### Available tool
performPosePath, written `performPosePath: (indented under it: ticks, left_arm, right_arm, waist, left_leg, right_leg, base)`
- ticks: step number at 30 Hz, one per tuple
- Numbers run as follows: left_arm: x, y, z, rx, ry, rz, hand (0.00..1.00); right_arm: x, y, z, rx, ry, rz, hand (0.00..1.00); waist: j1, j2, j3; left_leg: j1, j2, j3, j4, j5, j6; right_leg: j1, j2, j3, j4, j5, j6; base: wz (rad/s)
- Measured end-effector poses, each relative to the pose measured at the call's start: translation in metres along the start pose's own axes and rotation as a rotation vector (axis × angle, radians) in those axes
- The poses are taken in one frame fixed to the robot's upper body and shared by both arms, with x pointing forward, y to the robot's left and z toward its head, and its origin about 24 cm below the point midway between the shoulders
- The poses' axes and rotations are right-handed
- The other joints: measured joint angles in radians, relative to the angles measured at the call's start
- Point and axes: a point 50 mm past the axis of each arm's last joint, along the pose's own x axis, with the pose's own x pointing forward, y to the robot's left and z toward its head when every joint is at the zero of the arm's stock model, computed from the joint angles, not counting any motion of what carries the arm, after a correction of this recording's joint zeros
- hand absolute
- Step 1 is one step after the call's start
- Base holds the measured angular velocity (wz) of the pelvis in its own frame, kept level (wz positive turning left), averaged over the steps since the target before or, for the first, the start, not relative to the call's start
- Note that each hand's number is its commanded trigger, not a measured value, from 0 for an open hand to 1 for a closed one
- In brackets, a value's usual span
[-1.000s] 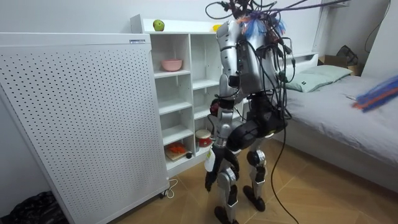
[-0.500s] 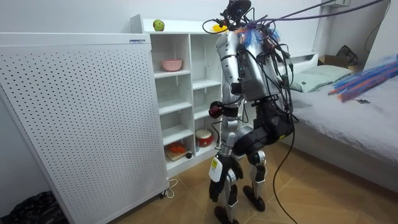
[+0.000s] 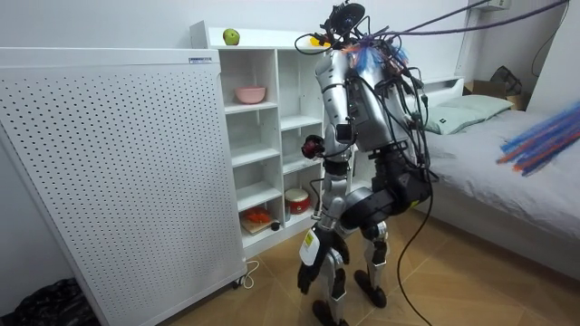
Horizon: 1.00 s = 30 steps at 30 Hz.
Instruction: Arrange fruit in the closet
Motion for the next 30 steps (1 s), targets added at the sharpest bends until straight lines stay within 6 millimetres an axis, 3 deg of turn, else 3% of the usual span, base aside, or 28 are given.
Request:
performPosePath:
  ticks: [1,6,10,30]
  left_arm:
    - [0.0,0.001,-0.002,-0.005,0.0,0.013,0.0]
    - [-0.001,0.007,-0.009,-0.003,0.005,0.031,0.0]
    - [-0.001,0.008,-0.014,0.004,0.014,0.031,0.0]
    - [-0.008,0.0,-0.027,-0.022,0.021,-0.055,0.0]
  right_arm:
    - [-0.001,0.003,0.001,0.002,-0.006,0.002,0.0]
    - [-0.003,0.011,0.002,0.002,-0.023,-0.015,0.0]
    - [-0.004,0.014,0.004,0.012,-0.043,-0.021,0.0]
    - [-0.006,0.017,0.014,0.065,-0.106,-0.045,0.0]
  waist:
    - [0.0,0.0,-0.0006]
    - [0.0,0.0,-0.0016]
    - [-0.001,-0.005,-0.0085]
    - [0.013,0.005,-0.0151]
  left_leg:
    - [0.0,0.0,0.001,0.003,-0.001,0.001]
    - [-0.006,0.005,0.001,0.029,-0.011,0.004]
    - [-0.005,0.003,0.002,0.046,-0.014,0.006]
    - [-0.009,0.016,0.016,0.106,-0.037,0.021]
  right_leg:
    - [0.0,0.0,0.0,0.002,0.0,0.0]
    - [0.0,0.0,0.001,0.02,-0.001,-0.001]
    - [0.001,-0.002,0.004,0.034,-0.001,0.0]
    - [0.007,-0.013,-0.003,0.067,-0.004,0.001]
  base:
    - [0.0]
    - [-0.02]
    - [0.0]
    - [-0.02]
